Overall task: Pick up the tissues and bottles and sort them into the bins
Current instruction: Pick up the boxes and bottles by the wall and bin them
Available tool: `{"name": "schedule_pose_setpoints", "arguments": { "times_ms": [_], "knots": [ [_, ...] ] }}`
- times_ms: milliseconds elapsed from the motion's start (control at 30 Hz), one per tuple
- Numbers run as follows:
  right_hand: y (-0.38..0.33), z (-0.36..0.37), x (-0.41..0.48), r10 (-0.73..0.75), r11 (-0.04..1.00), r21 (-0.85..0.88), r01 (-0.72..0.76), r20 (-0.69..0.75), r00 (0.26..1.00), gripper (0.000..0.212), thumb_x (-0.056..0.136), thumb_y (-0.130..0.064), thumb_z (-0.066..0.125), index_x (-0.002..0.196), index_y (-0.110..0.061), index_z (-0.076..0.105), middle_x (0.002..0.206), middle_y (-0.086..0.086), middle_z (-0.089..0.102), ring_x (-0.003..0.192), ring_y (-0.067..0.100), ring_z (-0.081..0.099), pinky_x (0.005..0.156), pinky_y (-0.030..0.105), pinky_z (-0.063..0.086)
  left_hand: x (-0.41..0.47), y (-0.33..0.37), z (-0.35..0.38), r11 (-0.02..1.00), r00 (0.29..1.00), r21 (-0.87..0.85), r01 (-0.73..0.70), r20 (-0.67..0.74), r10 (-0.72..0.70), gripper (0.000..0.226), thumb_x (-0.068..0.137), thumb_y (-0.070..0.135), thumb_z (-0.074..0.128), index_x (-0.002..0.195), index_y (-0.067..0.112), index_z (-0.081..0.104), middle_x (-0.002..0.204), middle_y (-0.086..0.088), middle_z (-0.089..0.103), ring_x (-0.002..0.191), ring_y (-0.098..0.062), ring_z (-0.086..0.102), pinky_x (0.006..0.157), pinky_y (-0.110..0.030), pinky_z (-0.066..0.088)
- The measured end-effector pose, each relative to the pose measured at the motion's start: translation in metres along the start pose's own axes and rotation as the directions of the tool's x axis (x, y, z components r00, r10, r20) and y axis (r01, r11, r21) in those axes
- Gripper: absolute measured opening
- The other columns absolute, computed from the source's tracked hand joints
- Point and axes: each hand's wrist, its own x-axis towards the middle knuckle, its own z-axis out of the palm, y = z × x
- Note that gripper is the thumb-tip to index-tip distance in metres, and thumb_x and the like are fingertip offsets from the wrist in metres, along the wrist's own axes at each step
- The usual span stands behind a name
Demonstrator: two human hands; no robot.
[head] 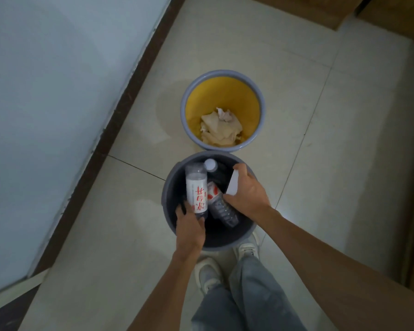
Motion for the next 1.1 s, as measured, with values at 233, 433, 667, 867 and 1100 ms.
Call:
{"name": "schedule_pose_setpoints", "arguments": {
  "times_ms": [233, 433, 667, 867, 1100],
  "knots": [
    [-0.005, -0.004, -0.021, 0.017, 0.987, -0.161, -0.015, 0.011, 1.000, 0.093, 0.076, -0.048, 0.085, 0.148, -0.031, 0.029, 0.151, 0.000, 0.039, 0.136, 0.028, 0.048, 0.097, 0.050, 0.056, -0.011, 0.018, -0.026, 0.999, 0.999, -0.011, -0.038, 0.014, 0.038, 0.086, 0.093, 0.027, 0.075, 0.162, 0.023, 0.022, 0.155, -0.011, 0.035, 0.137, -0.035, 0.050, 0.107, -0.054, 0.053],
    [-0.037, -0.024, -0.050, -0.070, 0.922, -0.378, 0.081, 0.043, 0.997, 0.072, 0.089, -0.053, 0.066, 0.150, -0.030, 0.036, 0.158, 0.010, 0.029, 0.141, 0.033, 0.038, 0.102, 0.051, 0.053, -0.042, 0.048, -0.080, 0.923, 0.976, 0.327, -0.203, -0.013, 0.219, 0.091, 0.092, 0.046, 0.073, 0.162, 0.033, 0.016, 0.164, -0.009, 0.023, 0.144, -0.035, 0.037, 0.106, -0.054, 0.051],
    [-0.108, -0.098, -0.103, -0.135, 0.901, -0.422, 0.102, -0.050, 0.990, 0.061, 0.098, -0.047, 0.057, 0.152, -0.023, 0.041, 0.151, 0.011, 0.043, 0.136, 0.031, 0.044, 0.103, 0.044, 0.047, -0.098, 0.124, -0.186, 0.659, 0.870, 0.692, -0.297, -0.088, 0.485, 0.086, 0.077, 0.063, 0.076, 0.149, 0.031, 0.041, 0.155, -0.012, 0.040, 0.132, -0.036, 0.046, 0.102, -0.054, 0.046],
    [-0.172, -0.222, -0.190, -0.119, 0.957, -0.285, 0.057, -0.206, 0.971, 0.063, 0.094, -0.044, 0.066, 0.150, -0.025, 0.043, 0.150, 0.011, 0.042, 0.133, 0.031, 0.044, 0.101, 0.044, 0.048, -0.204, 0.206, -0.283, 0.545, 0.794, 0.766, -0.339, -0.077, 0.603, 0.088, 0.072, 0.071, 0.075, 0.145, 0.028, 0.050, 0.154, -0.014, 0.038, 0.136, -0.039, 0.043, 0.105, -0.063, 0.042],
    [-0.221, -0.371, -0.323, -0.055, 0.997, -0.076, 0.023, -0.456, 0.888, 0.057, 0.090, -0.037, 0.068, 0.143, -0.019, 0.056, 0.150, 0.014, 0.046, 0.138, 0.035, 0.043, 0.105, 0.048, 0.044, -0.351, 0.322, -0.365, 0.461, 0.631, 0.769, -0.444, -0.097, 0.769, 0.081, 0.071, 0.074, 0.072, 0.138, 0.030, 0.058, 0.150, -0.008, 0.045, 0.135, -0.035, 0.041, 0.111, -0.063, 0.037]
  ]
}}
